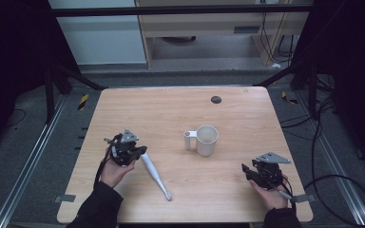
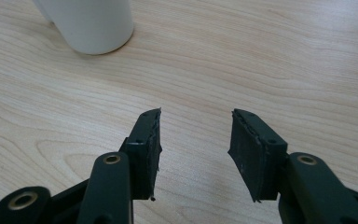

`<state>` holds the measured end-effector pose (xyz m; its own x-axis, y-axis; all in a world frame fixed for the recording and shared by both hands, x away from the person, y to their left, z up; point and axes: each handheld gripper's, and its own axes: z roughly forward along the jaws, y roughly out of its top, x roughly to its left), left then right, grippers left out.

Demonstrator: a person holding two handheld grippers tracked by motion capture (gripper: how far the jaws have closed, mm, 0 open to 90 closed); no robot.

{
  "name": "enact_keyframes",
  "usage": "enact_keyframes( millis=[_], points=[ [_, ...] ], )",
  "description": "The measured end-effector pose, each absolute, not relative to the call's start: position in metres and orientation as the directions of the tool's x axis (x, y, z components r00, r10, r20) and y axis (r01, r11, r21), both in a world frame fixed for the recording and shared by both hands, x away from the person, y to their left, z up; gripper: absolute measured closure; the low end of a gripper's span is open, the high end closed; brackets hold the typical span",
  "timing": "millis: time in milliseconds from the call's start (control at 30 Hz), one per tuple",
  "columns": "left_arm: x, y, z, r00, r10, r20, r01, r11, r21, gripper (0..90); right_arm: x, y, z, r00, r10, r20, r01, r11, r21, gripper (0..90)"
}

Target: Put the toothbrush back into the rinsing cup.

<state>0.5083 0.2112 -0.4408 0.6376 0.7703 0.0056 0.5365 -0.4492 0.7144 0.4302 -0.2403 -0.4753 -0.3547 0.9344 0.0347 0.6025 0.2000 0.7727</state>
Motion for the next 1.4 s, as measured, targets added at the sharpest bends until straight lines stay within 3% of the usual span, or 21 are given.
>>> enact_keyframes(
  millis=[333,1400],
  points=[
    [0.535,0.202,-0.468,0.655,0.756,0.023,0.571,-0.515,0.639,89.7,0.431,-0.241,-0.477,-0.358,0.933,0.032,0.604,0.206,0.77,52.9],
    [0.515,0.223,-0.473,0.66,0.751,0.028,0.594,-0.544,0.592,89.7,0.431,-0.242,-0.477,-0.361,0.932,0.024,0.604,0.214,0.768,52.9]
  ],
)
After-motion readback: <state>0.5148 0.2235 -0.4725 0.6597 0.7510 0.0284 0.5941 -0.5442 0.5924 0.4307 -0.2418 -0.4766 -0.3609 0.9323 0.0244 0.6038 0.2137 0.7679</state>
